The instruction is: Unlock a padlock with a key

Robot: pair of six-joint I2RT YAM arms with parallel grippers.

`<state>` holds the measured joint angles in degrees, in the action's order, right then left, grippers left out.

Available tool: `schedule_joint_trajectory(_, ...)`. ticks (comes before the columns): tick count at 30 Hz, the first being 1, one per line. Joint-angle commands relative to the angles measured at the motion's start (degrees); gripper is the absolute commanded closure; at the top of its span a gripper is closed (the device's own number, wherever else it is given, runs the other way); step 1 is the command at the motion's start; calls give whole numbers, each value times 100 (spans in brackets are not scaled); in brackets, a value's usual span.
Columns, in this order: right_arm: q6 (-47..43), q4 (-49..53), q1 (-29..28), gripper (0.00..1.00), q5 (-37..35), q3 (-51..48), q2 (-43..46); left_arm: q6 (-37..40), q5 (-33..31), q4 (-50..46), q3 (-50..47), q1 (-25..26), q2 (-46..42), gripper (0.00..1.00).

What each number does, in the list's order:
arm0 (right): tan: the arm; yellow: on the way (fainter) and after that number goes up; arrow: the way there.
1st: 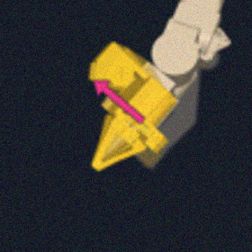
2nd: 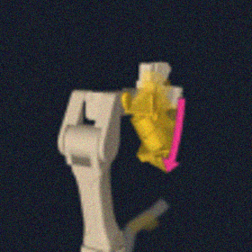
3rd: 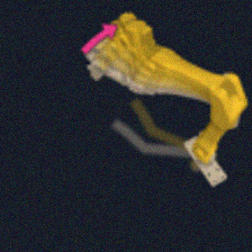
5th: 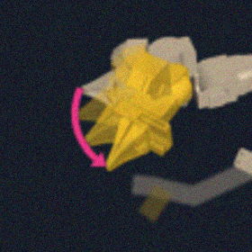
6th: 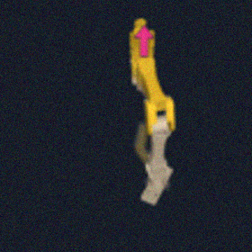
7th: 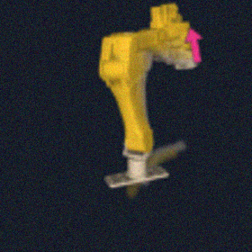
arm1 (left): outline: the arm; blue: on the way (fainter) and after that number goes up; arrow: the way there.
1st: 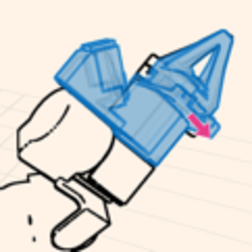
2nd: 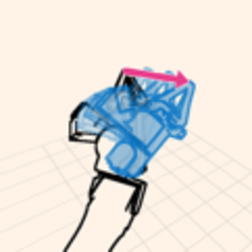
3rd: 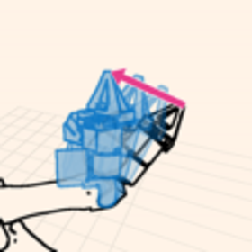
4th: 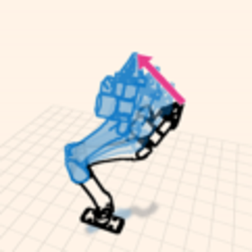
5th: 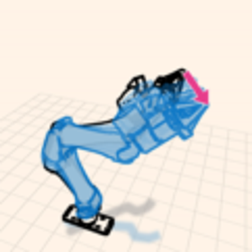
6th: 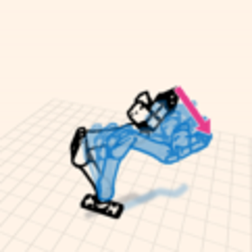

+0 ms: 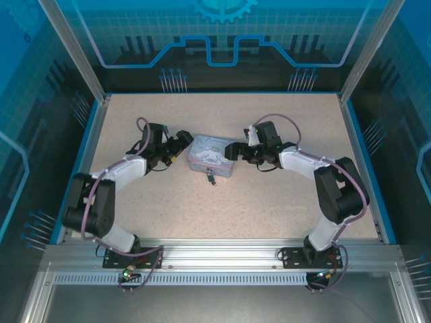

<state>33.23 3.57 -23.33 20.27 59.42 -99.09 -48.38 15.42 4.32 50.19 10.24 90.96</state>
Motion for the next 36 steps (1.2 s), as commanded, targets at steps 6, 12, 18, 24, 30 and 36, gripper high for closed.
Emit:
schedule_joint_trajectory(6,-151,363,-48,0,355,706,-503,205,1028,420,624,326,920,8)
schedule_joint_trajectory(12,-524,860,-31,1,582,1455,-967,59,986,603,399,534,783,11)
schedule_joint_trajectory(18,-748,981,-18,1,746,2002,-1395,-86,721,610,-33,826,277,11)
schedule_joint_trajectory(24,-961,871,262,0,203,1907,-1148,-47,205,238,-336,857,-392,9)
schedule_joint_trajectory(30,-1189,727,845,0,-297,1195,-182,368,-193,-588,-121,769,-1042,8)
schedule_joint_trajectory(36,-590,142,1004,16,806,-257,978,552,41,-756,259,885,-1168,12)
